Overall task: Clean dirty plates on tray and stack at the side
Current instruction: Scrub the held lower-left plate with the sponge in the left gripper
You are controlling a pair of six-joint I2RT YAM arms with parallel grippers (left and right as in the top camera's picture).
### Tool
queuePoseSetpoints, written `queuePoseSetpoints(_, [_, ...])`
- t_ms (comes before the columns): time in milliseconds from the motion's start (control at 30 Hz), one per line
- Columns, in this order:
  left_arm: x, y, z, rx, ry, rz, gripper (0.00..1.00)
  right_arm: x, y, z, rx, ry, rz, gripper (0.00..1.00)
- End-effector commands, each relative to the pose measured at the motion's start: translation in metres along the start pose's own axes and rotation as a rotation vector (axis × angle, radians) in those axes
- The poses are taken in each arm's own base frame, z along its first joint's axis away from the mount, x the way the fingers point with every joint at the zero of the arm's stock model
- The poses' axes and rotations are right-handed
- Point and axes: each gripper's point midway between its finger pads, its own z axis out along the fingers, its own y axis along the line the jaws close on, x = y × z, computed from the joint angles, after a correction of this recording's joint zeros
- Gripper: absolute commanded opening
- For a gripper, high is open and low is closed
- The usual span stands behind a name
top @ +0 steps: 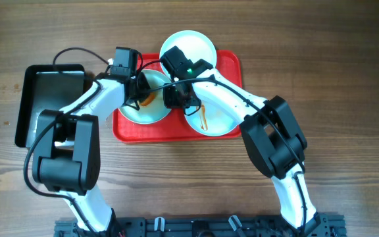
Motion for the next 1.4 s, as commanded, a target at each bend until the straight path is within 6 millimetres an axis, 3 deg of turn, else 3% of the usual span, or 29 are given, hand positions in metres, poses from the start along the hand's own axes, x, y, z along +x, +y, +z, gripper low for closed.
queuePoseSetpoints(0, [0.029,0.067,0.011,-0.303,0.037,-0.125,0.04,0.003,0.006,0.003,-0.011,0.014,-0.019,0.1])
queuePoseSetpoints(100, [0.06,0.062,0.008,-0.257,0.199,-0.062,0.04,0.003,0.006,0.003,-0.011,0.014,-0.02,0.1])
queuePoseSetpoints(167, [0.093,0.037,0.002,-0.067,0.391,0.097,0.04,0.003,0.006,0.004,-0.01,0.016,-0.022,0.1])
queuePoseSetpoints(233, [0.112,0.013,-0.007,0.112,0.497,0.194,0.04,0.003,0.006,0.004,-0.01,0.016,-0.022,0.1])
queuePoseSetpoints(300, [0.118,-0.015,-0.015,0.313,0.519,0.311,0.04,0.003,0.006,0.003,-0.011,0.013,-0.022,0.1])
queuePoseSetpoints(333, [0.115,-0.017,-0.013,0.323,0.5,0.318,0.04,0.003,0.006,0.003,-0.011,0.014,-0.022,0.1])
queuePoseSetpoints(400, [0.093,-0.027,-0.004,0.338,0.397,0.324,0.04,0.003,0.006,0.003,-0.011,0.015,-0.022,0.1])
queuePoseSetpoints(533, [0.04,-0.013,0.016,0.148,0.165,0.158,0.04,0.004,0.006,0.003,-0.01,0.017,-0.022,0.1])
queuePoseSetpoints(600, [0.017,0.01,0.02,-0.005,0.048,0.042,0.04,0.004,0.006,0.004,-0.009,0.017,-0.022,0.1])
queuePoseSetpoints(667, [0.011,0.043,0.017,-0.185,-0.016,-0.103,0.04,0.004,0.006,0.004,-0.01,0.016,-0.022,0.1])
queuePoseSetpoints(700, [0.019,0.058,0.013,-0.263,-0.009,-0.178,0.04,0.004,0.006,0.004,-0.01,0.016,-0.022,0.1])
queuePoseSetpoints(800, [0.049,0.078,0.005,-0.362,0.093,-0.277,0.04,0.004,0.006,0.004,-0.01,0.016,-0.022,0.1])
queuePoseSetpoints(933, [0.103,0.061,-0.006,-0.27,0.386,-0.284,0.04,0.004,0.006,0.003,-0.01,0.016,-0.022,0.1])
queuePoseSetpoints(1033, [0.11,0.056,-0.012,-0.225,0.445,-0.186,0.04,0.004,0.006,0.004,-0.01,0.016,-0.022,0.1])
queuePoseSetpoints(1133, [0.127,0.032,-0.02,-0.016,0.57,0.047,0.04,0.004,0.006,0.004,-0.01,0.016,-0.022,0.1])
queuePoseSetpoints(1300, [0.146,0.029,-0.033,0.058,0.671,0.157,0.04,0.003,0.006,0.004,-0.01,0.015,-0.022,0.1])
queuePoseSetpoints(1367, [0.144,0.027,-0.032,0.068,0.664,0.167,0.04,0.002,0.006,0.004,-0.013,0.011,-0.021,0.1])
